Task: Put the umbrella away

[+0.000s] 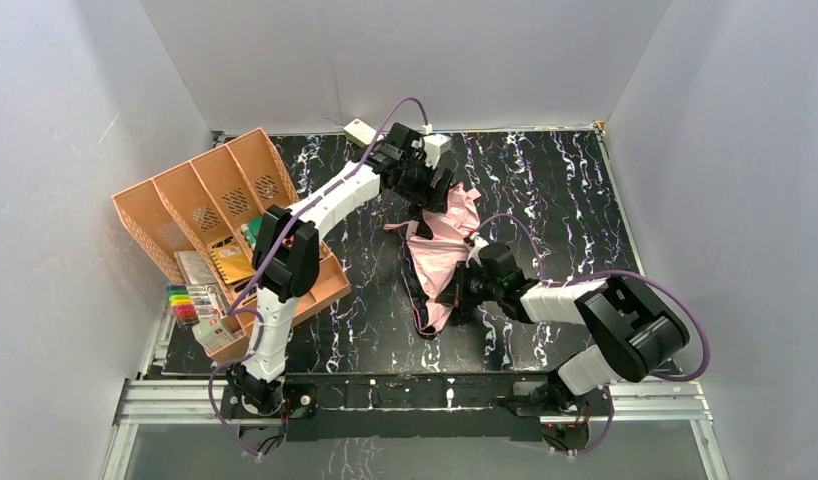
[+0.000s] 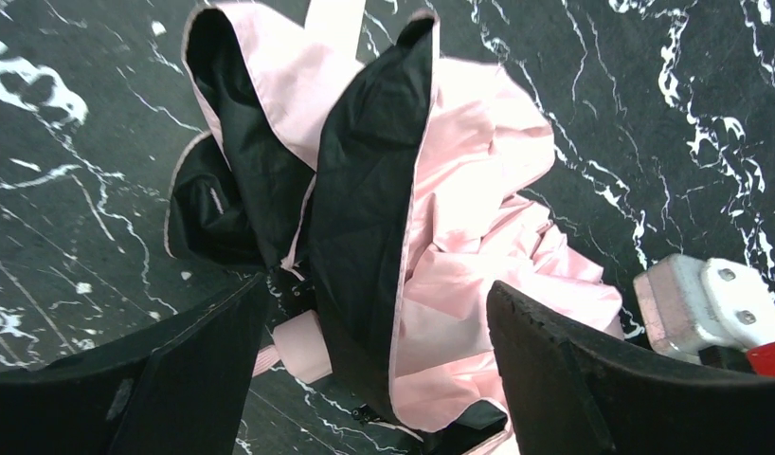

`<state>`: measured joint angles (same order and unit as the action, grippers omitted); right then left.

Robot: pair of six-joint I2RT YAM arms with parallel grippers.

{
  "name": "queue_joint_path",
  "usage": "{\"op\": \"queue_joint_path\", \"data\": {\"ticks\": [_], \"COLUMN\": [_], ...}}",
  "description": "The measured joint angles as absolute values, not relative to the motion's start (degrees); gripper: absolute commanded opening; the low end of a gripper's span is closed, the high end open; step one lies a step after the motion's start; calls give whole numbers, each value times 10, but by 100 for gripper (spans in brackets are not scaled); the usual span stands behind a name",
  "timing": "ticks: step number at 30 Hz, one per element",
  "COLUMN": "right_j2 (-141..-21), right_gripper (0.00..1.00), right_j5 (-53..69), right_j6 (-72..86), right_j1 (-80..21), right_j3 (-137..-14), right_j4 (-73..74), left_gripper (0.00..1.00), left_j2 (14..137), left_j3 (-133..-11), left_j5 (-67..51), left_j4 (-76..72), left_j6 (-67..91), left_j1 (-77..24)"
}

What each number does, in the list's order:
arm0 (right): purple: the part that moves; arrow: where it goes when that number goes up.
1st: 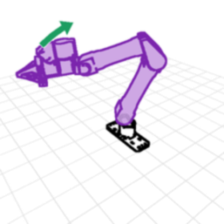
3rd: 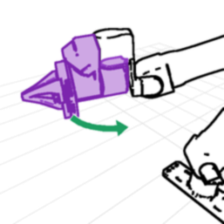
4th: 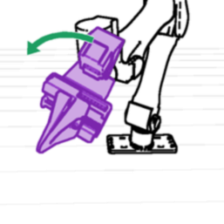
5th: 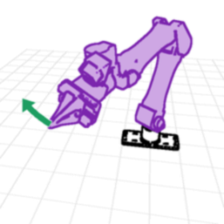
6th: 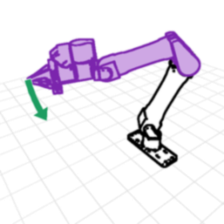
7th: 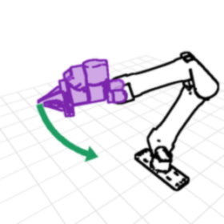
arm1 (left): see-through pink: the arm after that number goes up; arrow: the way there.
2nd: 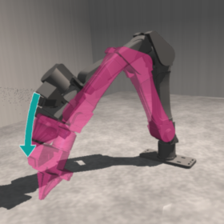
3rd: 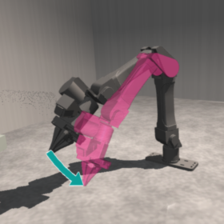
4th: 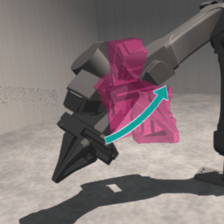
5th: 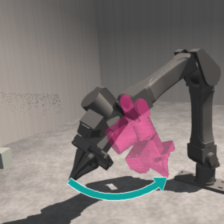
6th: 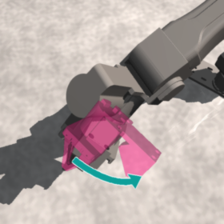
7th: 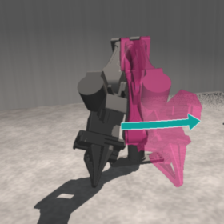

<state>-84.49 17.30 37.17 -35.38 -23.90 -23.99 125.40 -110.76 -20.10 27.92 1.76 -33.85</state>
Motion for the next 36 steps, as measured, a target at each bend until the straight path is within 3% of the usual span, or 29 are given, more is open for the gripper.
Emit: {"op": "queue_joint_path", "data": {"ticks": [17, 25, 32, 36], "right_j2": [-854, -859, -864, -867], "right_gripper": [0, 0, 0, 0], "right_j5": [184, 187, 189, 191], "right_j6": [371, 372, 373, 373], "right_j1": [-353, -353, -353, -353], "right_j3": [-243, -246, -249, -250], "right_j4": [-241, -241, -244, -246], "left_gripper": [68, 44, 11, 7], "left_j2": [1297, 1308, 1308, 1308], "left_j3": [-1162, -1167, -1187, -1189], "left_j5": [-169, -154, -144, -143], "left_j4": [275, 281, 283, 283], "left_j6": [1, -13, -17, -15], "left_j1": [-340, -343, -343, -343]}}
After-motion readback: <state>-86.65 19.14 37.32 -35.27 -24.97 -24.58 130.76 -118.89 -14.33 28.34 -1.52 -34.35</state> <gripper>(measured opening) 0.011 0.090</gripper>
